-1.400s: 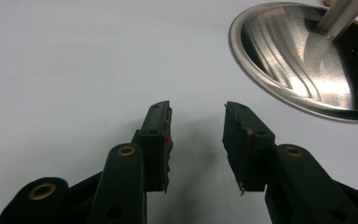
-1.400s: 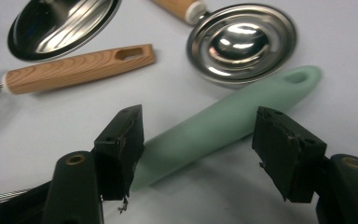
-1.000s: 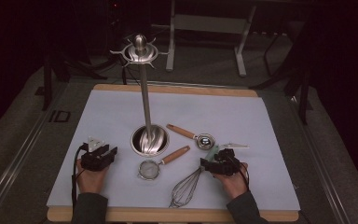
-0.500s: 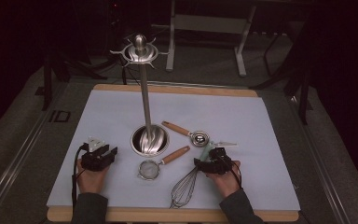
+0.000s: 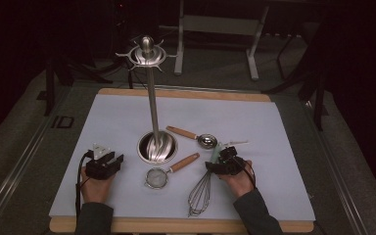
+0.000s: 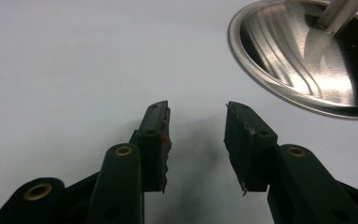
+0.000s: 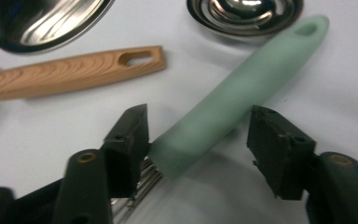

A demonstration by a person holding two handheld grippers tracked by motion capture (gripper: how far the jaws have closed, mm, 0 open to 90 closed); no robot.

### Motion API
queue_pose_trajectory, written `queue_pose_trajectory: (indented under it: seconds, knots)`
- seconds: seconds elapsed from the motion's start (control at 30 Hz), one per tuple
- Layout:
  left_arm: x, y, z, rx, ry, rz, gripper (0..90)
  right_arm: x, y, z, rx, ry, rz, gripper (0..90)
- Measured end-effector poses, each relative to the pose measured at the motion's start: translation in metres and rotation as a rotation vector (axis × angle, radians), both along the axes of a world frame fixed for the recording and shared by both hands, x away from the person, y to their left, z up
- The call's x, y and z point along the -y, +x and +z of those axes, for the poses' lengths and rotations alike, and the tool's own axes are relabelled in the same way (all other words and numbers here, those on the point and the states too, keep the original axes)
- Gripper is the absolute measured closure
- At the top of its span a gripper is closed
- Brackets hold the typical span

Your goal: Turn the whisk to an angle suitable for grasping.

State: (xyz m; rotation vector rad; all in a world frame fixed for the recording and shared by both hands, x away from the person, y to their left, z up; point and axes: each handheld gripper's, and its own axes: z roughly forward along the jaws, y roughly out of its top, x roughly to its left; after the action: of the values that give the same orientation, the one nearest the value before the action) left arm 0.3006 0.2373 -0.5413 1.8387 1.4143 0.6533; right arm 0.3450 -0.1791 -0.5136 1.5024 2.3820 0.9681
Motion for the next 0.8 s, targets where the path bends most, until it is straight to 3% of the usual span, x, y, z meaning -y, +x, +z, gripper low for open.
queue_pose_trajectory:
  seconds: [0.13, 0.4, 0.47, 0.57, 0.8]
  knots:
    - [0.0, 0.0, 0.0, 0.0, -0.002, 0.0, 60.3, 0.013, 0.013, 0.0, -0.052, 0.046, -0.004, 44.9]
    - [0.0, 0.0, 0.0, -0.004, 0.003, -0.002, 60.2, 0.031, 0.031, 0.007, -0.115, 0.052, 0.003, 58.8]
    - [0.0, 0.0, 0.0, -0.003, 0.004, -0.003, 60.2, 0.035, 0.034, 0.01, -0.108, 0.053, -0.007, 63.0]
    - [0.0, 0.001, 0.0, -0.004, 0.005, -0.003, 60.1, 0.043, 0.041, 0.018, -0.088, 0.002, -0.042, 71.0]
    - [0.001, 0.001, 0.0, -0.005, 0.007, -0.002, 60.0, 0.044, 0.045, 0.02, -0.128, 0.036, -0.004, 73.3]
